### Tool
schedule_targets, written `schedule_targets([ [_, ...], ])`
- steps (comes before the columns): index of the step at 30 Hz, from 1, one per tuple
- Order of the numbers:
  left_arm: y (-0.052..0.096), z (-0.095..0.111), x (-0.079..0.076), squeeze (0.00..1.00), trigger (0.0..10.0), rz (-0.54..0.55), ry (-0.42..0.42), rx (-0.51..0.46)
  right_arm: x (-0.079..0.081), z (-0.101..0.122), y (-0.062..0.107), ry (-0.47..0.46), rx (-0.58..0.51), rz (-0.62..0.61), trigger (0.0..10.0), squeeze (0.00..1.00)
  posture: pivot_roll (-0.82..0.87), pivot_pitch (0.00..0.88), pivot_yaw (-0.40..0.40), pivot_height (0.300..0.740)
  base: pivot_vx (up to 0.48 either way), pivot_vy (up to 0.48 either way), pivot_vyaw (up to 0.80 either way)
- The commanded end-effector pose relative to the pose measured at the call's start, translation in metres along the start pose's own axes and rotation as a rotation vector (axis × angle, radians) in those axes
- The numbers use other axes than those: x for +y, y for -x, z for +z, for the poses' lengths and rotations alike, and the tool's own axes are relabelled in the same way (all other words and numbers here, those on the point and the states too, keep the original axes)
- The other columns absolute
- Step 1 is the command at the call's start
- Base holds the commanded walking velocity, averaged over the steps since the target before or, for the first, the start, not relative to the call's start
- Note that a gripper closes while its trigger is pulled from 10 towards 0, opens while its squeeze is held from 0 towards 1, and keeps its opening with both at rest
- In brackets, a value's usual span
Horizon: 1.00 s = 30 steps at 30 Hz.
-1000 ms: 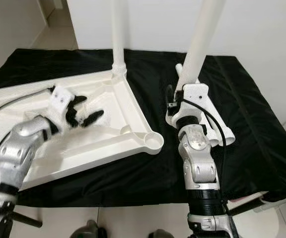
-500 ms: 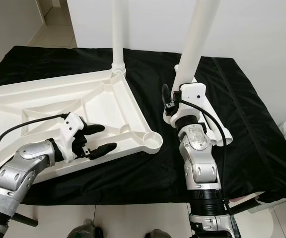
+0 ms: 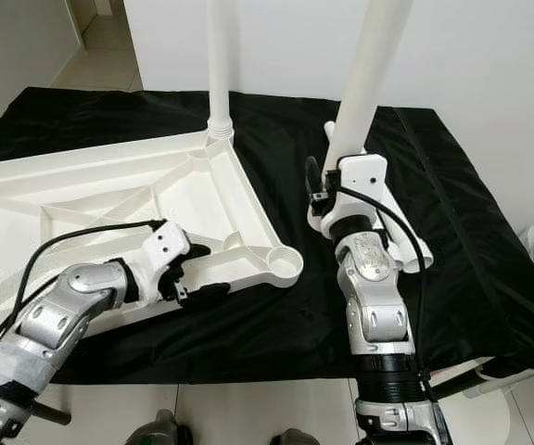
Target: Building children table
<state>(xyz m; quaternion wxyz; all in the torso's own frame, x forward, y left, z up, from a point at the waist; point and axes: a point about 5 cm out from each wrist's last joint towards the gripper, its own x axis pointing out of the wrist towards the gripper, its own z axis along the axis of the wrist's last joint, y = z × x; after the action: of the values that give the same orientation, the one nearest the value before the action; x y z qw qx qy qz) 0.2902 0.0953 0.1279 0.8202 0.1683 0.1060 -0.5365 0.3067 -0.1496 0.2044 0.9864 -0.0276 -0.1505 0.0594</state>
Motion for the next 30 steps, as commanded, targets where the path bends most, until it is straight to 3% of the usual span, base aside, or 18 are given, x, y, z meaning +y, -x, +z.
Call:
schedule_targets([
  [1, -0.007, -0.008, -0.010, 0.00, 10.0, -0.078, -0.001, 0.037, -0.001, 0.005, -0.002, 0.004, -0.026, -0.012, 10.0, 0.00, 0.03, 0.012, -0.026, 0.740, 0.000, 0.000, 0.00],
  [5, -0.021, 0.003, -0.017, 0.00, 10.0, -0.127, -0.048, 0.000, -0.002, 0.004, -0.002, 0.009, -0.021, -0.017, 10.0, 0.00, 0.02, 0.016, -0.024, 0.740, 0.000, 0.000, 0.00],
  [17, -0.055, 0.027, -0.037, 0.00, 10.0, -0.156, -0.046, -0.082, -0.003, 0.004, 0.001, 0.020, -0.019, -0.027, 10.0, 0.00, 0.00, 0.018, -0.016, 0.740, 0.000, 0.000, 0.00],
  [20, -0.055, 0.027, -0.036, 0.00, 10.0, -0.147, -0.051, -0.081, -0.002, 0.003, 0.001, 0.020, -0.018, -0.025, 10.0, 0.00, 0.00, 0.016, -0.015, 0.740, 0.000, 0.000, 0.00],
  [23, -0.049, 0.023, -0.026, 0.00, 10.0, -0.111, -0.063, -0.076, 0.000, 0.002, 0.002, 0.019, -0.015, -0.009, 10.0, 0.00, 0.01, 0.019, -0.013, 0.740, 0.000, 0.000, 0.00],
  [24, -0.041, 0.020, -0.015, 0.00, 10.0, -0.070, -0.069, -0.073, 0.002, 0.001, 0.004, 0.009, -0.014, 0.006, 10.0, 0.00, 0.02, 0.019, -0.013, 0.740, 0.000, 0.000, 0.00],
  [30, -0.034, 0.018, -0.002, 0.00, 10.0, 0.007, -0.049, -0.062, 0.004, -0.003, 0.009, -0.005, -0.006, 0.018, 10.0, 0.00, 0.03, 0.021, -0.014, 0.740, 0.000, 0.000, 0.00],
])
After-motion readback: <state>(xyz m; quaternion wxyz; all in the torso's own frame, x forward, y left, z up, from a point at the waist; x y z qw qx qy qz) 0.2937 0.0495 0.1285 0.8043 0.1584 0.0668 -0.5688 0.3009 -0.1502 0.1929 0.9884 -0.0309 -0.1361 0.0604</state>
